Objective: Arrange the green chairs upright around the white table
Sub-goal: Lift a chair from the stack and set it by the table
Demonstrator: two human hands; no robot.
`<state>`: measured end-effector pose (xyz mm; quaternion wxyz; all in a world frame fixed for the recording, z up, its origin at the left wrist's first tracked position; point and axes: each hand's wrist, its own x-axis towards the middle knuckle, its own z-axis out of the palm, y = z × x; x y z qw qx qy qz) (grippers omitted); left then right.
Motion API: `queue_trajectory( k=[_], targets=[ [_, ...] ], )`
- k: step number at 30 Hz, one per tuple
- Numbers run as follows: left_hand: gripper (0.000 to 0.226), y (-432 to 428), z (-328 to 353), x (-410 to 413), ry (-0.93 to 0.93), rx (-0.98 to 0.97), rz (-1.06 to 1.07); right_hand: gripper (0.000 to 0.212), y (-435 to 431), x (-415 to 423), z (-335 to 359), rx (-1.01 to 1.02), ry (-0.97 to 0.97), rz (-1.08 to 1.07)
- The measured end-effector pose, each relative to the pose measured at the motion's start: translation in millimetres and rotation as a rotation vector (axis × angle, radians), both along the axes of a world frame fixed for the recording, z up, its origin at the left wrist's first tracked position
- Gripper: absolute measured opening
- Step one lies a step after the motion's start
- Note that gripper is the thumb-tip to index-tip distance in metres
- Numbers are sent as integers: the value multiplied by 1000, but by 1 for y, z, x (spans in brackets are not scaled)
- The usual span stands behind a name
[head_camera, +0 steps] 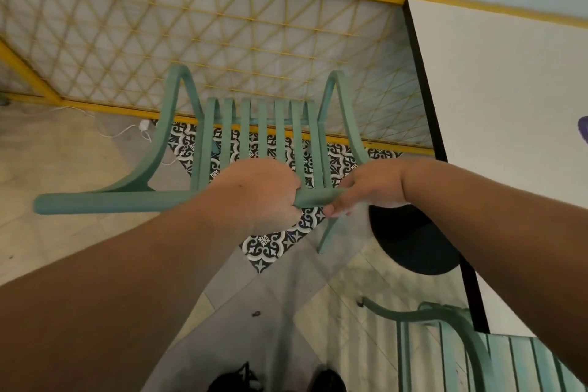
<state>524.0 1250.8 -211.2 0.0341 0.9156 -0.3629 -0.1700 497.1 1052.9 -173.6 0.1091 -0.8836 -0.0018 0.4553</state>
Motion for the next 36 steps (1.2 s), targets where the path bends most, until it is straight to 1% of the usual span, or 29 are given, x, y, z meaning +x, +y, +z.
queue_trajectory(
  k=[3,6,8,9,12,15,16,19,23,28,29,32,36],
  targets=[
    [27,4,1,-2,-42,-38,-19,67,5,-3,0,-3,6,-6],
    [26,5,1,-2,-93,-52,-29,85,8,-5,1,-6,-30,-43],
    [26,6,2,-3,-79,-49,-21,98,7,-6,-2,-12,-37,-44],
    [27,6,2,-3,-69,-52,-18,99,7,-7,-2,-14,-33,-44],
    [28,7,0,-4,-87,-66,-36,91,7,-10,-3,10,-34,-48],
    [27,10,-2,-5,-99,-74,-49,90,9,-12,-2,33,-14,-47],
    [26,11,-2,-5,-101,-69,-58,92,9,-13,-3,31,-14,-57],
    [26,15,-1,-5,-113,-56,-83,111,12,-16,-11,43,-21,-109],
    [23,23,-2,-5,-111,-17,-113,111,19,-22,-14,47,-12,-128],
    [29,42,-1,-5,-122,35,-189,129,38,-37,-19,104,5,-145],
    [28,47,-1,-5,-128,51,-218,127,43,-41,-20,122,8,-158],
    [23,59,0,-2,-146,63,-296,104,56,-51,-25,173,-14,-216],
    [28,68,-5,1,-203,28,-298,94,65,-56,-23,200,-10,-243]
  ],
)
